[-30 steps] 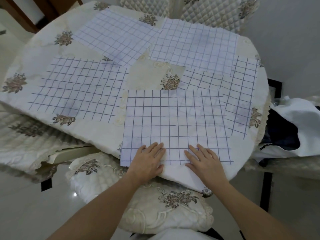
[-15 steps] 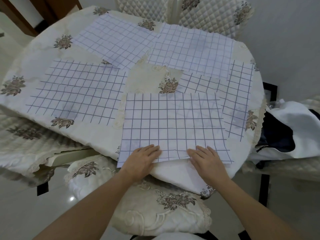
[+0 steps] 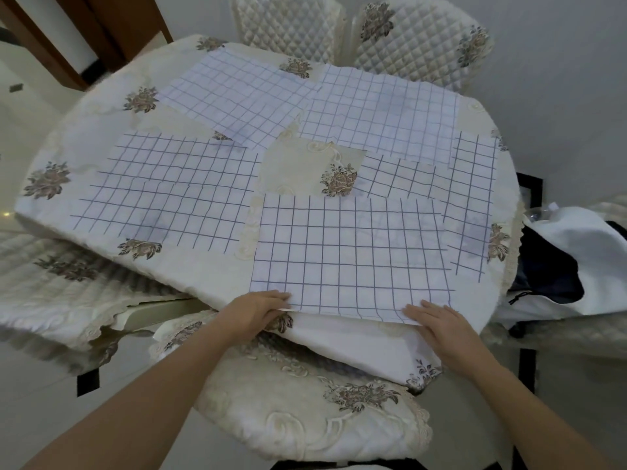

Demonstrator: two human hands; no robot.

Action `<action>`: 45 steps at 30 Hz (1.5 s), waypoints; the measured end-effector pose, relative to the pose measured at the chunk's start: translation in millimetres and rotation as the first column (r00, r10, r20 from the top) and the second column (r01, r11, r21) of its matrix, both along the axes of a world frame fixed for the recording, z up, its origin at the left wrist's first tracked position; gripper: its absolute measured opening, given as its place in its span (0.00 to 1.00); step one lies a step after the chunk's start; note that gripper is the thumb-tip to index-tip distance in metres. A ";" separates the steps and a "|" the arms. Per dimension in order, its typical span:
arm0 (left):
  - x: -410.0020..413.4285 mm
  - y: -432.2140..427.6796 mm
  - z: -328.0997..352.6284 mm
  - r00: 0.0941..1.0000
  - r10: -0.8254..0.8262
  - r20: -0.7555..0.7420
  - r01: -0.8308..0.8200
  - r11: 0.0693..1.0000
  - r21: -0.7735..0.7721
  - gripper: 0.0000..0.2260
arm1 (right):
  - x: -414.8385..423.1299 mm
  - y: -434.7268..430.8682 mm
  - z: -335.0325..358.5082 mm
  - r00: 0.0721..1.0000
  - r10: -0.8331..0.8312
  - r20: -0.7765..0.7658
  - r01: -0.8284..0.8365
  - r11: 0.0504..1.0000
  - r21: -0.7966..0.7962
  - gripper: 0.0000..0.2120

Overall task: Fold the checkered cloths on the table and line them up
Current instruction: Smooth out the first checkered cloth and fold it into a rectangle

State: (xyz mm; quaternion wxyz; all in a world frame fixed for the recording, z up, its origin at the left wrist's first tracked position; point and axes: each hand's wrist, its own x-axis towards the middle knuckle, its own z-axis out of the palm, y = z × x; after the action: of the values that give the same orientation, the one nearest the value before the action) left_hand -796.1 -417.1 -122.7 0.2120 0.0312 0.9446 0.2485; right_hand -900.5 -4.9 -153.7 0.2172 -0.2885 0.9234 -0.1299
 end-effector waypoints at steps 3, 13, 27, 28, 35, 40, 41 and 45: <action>8.5 -6.9 16.8 0.995 -0.060 0.084 0.057 0.998 0.035 0.15 | 14.9 6.2 14.7 0.998 0.025 0.049 -0.025 1.000 0.013 0.19; 28.6 -31.9 44.0 0.981 -0.016 0.193 -0.039 0.961 0.275 0.16 | 39.3 23.5 52.6 0.967 -0.102 0.233 0.121 0.990 -0.070 0.29; -101.5 -29.5 14.4 0.954 0.296 0.053 -0.298 0.953 0.054 0.12 | -91.8 -16.5 26.1 0.981 -0.194 -0.008 0.190 0.971 -0.146 0.13; -107.9 -27.7 9.8 0.956 0.293 0.029 -0.294 0.955 0.029 0.12 | -96.8 -17.5 21.1 0.978 -0.207 -0.038 0.199 0.968 -0.151 0.12; -126.0 -26.7 -20.7 0.933 0.282 -0.225 -0.303 0.951 -0.065 0.11 | -116.0 -22.4 -7.7 0.918 -0.276 -0.286 0.222 0.953 -0.208 0.08; -124.6 -19.0 -27.4 0.898 0.243 -0.366 -0.353 0.896 -0.270 0.11 | -115.2 -29.2 -16.5 0.847 -0.334 -0.414 0.242 0.935 -0.259 0.08; -120.6 -13.9 -26.4 0.887 0.232 -0.400 -0.365 0.883 -0.295 0.14 | -110.7 -32.0 -15.9 0.825 -0.360 -0.436 0.266 0.927 -0.262 0.10; -95.5 28.3 -21.1 0.870 0.044 -0.490 -0.232 0.916 -0.329 0.21 | -71.3 -58.5 -7.9 0.813 -0.350 -0.465 0.253 0.932 -0.259 0.17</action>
State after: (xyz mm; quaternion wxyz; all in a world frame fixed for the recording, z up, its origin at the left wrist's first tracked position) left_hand -891.5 -388.8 -143.9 -0.0417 -0.0192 0.9970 0.0617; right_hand -971.8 -63.4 -161.6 -0.0826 -0.1808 0.9655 -0.1681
